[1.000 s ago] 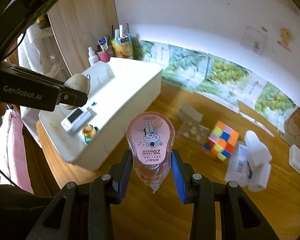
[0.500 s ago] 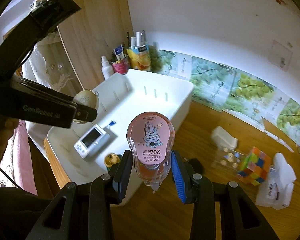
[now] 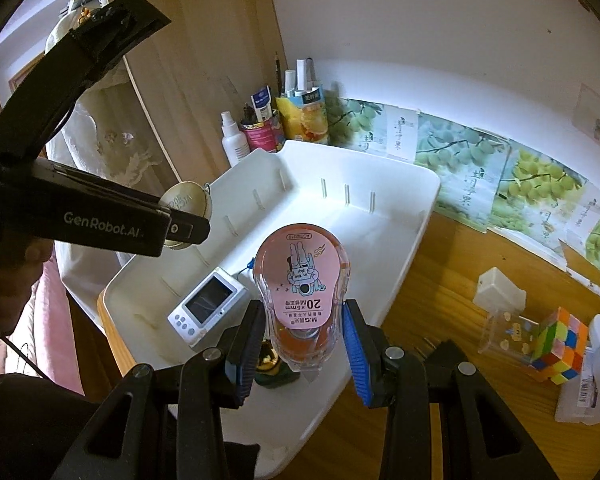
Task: Organize rigid objects
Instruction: 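Place gold tin in tray with left tool while right drops pink dispenser there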
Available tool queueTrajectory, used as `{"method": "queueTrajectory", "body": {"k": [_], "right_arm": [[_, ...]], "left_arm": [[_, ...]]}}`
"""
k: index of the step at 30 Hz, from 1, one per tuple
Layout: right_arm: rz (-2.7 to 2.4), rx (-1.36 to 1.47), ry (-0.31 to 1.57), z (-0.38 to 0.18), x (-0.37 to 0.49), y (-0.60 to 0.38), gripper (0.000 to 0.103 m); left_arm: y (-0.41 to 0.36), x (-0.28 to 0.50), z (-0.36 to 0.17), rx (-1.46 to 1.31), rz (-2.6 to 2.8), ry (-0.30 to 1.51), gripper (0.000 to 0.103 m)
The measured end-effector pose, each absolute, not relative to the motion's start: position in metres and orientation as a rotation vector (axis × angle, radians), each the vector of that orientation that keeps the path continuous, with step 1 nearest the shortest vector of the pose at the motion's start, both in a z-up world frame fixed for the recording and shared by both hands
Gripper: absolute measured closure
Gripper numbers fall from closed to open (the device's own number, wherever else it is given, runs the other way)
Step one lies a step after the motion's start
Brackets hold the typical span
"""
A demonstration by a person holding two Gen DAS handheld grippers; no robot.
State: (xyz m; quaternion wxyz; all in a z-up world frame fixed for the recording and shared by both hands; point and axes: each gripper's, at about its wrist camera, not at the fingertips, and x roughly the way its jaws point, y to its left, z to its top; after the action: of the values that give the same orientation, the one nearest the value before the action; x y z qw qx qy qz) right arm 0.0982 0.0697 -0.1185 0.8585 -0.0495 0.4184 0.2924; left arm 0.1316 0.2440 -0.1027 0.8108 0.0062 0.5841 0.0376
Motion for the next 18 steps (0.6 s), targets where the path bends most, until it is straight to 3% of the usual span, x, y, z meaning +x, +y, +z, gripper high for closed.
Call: {"method": "queueTrajectory", "body": {"k": [6,8,10,18], "right_arm": [[0.616,-0.103,0.879,-0.119,0.098,0.075,0.063],[0.618,-0.098,0.882,-0.120,0.098,0.075,0.063],[0.619,-0.097,0.885,-0.119,0.096,0.075,0.049],[0.591,-0.088,0.880,-0.116,0.085,0.069,0.037]], "left_arm": [[0.248,0.131,-0.105,0.006,0.077,1.247,0.044],[0.249,0.130,-0.106,-0.001,0.068,1.243,0.039],[0.250,0.129,-0.105,-0.008,0.067,1.231,0.026],[0.246,0.123,-0.088,-0.044,0.030,1.102,0.025]]}}
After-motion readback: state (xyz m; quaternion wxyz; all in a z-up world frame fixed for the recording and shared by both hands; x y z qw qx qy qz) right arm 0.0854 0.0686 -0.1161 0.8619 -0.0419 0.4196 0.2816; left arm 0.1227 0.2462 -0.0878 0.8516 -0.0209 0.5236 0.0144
